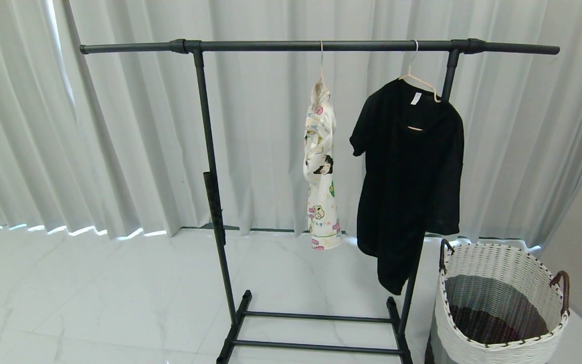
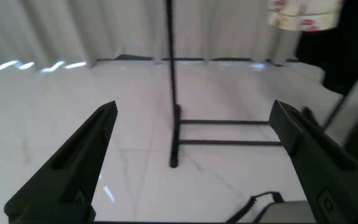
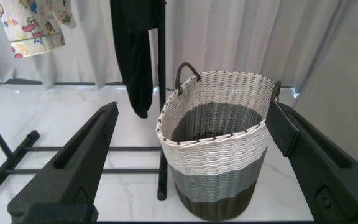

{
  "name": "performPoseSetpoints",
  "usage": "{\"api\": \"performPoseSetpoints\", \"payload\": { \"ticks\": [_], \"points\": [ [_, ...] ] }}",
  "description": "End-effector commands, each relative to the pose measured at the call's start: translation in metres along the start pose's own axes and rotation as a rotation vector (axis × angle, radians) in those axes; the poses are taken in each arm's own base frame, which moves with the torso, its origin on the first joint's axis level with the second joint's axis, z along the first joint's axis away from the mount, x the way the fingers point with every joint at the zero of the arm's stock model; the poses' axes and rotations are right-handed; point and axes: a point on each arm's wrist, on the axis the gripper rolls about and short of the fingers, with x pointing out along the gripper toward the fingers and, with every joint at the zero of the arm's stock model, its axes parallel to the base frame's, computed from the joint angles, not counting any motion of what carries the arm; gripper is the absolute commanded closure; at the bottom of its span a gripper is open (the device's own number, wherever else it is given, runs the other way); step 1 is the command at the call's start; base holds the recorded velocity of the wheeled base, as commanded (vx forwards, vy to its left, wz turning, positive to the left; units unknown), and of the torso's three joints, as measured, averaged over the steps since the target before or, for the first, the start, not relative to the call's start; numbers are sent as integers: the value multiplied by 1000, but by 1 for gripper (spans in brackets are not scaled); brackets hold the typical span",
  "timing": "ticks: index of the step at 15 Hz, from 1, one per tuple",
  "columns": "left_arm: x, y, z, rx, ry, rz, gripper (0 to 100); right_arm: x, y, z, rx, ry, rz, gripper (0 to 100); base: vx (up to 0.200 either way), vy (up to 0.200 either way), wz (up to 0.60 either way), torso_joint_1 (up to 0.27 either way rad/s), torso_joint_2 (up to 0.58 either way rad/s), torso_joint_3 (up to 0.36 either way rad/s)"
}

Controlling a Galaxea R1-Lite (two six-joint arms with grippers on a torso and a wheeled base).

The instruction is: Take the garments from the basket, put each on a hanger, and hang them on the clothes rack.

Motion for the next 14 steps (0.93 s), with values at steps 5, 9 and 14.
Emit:
{"api": "performPoseSetpoints", "payload": {
  "ticks": [5, 9, 14],
  "points": [
    [-6, -1, -2, 12, -93, 62, 0, -2, 0, -1, 5, -23, -8, 0, 0, 0, 0, 0, 0, 0],
    [-6, -1, -2, -33, -95, 40, 0, -2, 0, -1, 2, -22, -10, 0, 0, 0, 0, 0, 0, 0],
    [-6, -1, -2, 10, -93, 33, 0, -2, 0, -1, 0, -22, -8, 0, 0, 0, 0, 0, 0, 0]
  ]
}}
